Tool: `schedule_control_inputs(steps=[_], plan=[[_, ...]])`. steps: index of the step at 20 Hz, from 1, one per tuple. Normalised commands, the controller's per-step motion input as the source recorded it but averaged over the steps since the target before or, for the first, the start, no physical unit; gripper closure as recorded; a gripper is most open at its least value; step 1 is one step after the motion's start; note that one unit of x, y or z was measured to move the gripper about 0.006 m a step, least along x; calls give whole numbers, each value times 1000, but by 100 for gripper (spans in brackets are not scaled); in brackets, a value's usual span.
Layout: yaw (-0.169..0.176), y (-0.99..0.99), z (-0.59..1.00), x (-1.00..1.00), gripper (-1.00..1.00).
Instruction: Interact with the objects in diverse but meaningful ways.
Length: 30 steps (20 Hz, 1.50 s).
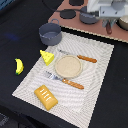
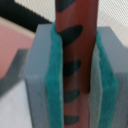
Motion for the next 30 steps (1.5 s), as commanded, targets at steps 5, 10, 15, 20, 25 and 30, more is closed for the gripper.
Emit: schedule_control_inputs(steps=[5, 10, 15, 20, 25, 30], plan=[[0, 740, 420, -910, 100], [0, 874, 98, -556, 100], [0, 769, -124, -525, 100], [0, 567, -347, -356, 100], [0, 227, -445, -198, 100], [0, 140, -466, -277, 100]])
